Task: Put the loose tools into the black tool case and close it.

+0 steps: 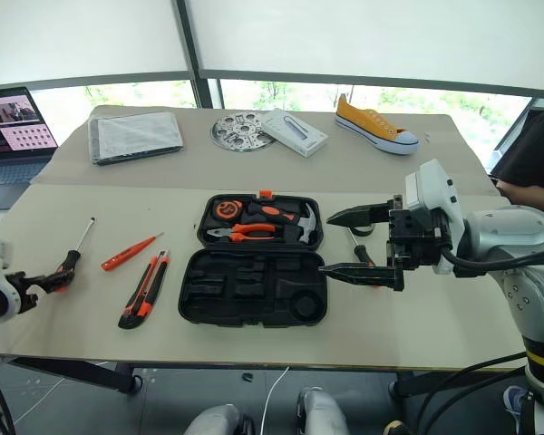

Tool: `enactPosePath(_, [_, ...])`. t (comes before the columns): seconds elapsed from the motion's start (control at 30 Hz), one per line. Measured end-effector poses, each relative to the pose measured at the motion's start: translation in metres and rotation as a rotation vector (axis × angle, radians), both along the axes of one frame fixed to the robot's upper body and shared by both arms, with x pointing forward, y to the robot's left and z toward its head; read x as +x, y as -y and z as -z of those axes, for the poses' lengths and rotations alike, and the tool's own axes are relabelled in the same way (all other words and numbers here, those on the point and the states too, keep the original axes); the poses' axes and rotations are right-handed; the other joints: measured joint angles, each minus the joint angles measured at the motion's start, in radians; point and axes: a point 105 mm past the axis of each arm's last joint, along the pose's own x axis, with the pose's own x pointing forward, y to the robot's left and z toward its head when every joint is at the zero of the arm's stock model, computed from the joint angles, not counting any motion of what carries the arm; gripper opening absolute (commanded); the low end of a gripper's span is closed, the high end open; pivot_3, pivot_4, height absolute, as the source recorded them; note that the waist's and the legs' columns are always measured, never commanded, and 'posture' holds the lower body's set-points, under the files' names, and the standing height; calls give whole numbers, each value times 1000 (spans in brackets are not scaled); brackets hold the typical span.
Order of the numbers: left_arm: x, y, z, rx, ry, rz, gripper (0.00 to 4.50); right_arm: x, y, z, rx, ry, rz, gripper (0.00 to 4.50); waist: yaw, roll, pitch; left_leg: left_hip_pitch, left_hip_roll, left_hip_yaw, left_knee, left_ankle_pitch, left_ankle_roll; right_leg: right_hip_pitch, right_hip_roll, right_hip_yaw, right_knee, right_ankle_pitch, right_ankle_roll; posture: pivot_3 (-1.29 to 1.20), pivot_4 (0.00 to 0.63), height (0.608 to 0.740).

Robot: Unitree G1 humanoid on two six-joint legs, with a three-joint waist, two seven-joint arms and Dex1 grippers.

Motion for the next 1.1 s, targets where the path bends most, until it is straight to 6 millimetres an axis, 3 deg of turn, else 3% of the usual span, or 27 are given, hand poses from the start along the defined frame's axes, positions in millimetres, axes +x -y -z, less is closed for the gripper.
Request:
enactPosePath(0.03, [1,0,1,8,0,5,3722,0,0,0,2,-1,-1,4500,0,0,0,0,0,0,1,0,-1,0,0,0,1,0,0,0,150,733])
enactPosePath(0.13, [5,1,4,35,4,44,2660,-1,-1,0,12,-4,-9,4500,1,0,0,-1,1,-2,6,-4,-10,1,-2,1,4,-1,-1,0,150,733])
enactPosePath(0.3, [11,1,5,25,22,70,858,-2,-2,1,20,-11,-18,4500,0,0,0,0,0,-4,7,-4,-10,4,-6,0,4,-2,4,0,150,733])
enactPosePath(0.5, [22,7,-1,17,37,85,840,-3,-1,9,18,-25,-7,4500,6,0,0,-3,0,-7,8,-4,-10,4,-7,-5,4,1,-1,0,150,733])
enactPosePath(0.67, [38,12,-21,36,120,155,840,-3,4,20,5,-59,22,4500,3,-3,2,-5,0,-7,9,0,-1,4,-8,-7,2,1,-1,0,150,733])
enactPosePath(0.77, [53,43,-66,103,261,385,840,-4,10,25,-5,-72,46,4500,4,-8,5,-6,0,-7,9,0,-1,4,-9,-9,2,1,-1,0,150,733])
enactPosePath(0.87, [53,107,-106,237,365,814,840,1,17,28,-16,-50,102,4500,4,-8,5,-6,0,-3,9,0,-2,4,-11,-9,2,0,1,0,150,733])
enactPosePath(0.97, [48,156,-103,372,339,1170,840,7,26,33,-22,-45,163,4500,2,-7,4,-5,0,0,9,0,-1,4,-10,-8,2,0,1,0,150,733])
enactPosePath(1.1, [53,188,-69,468,259,1443,840,14,39,42,-36,-53,260,4500,0,-7,5,-7,1,0,11,1,-1,5,-4,-7,2,-1,2,0,150,733])
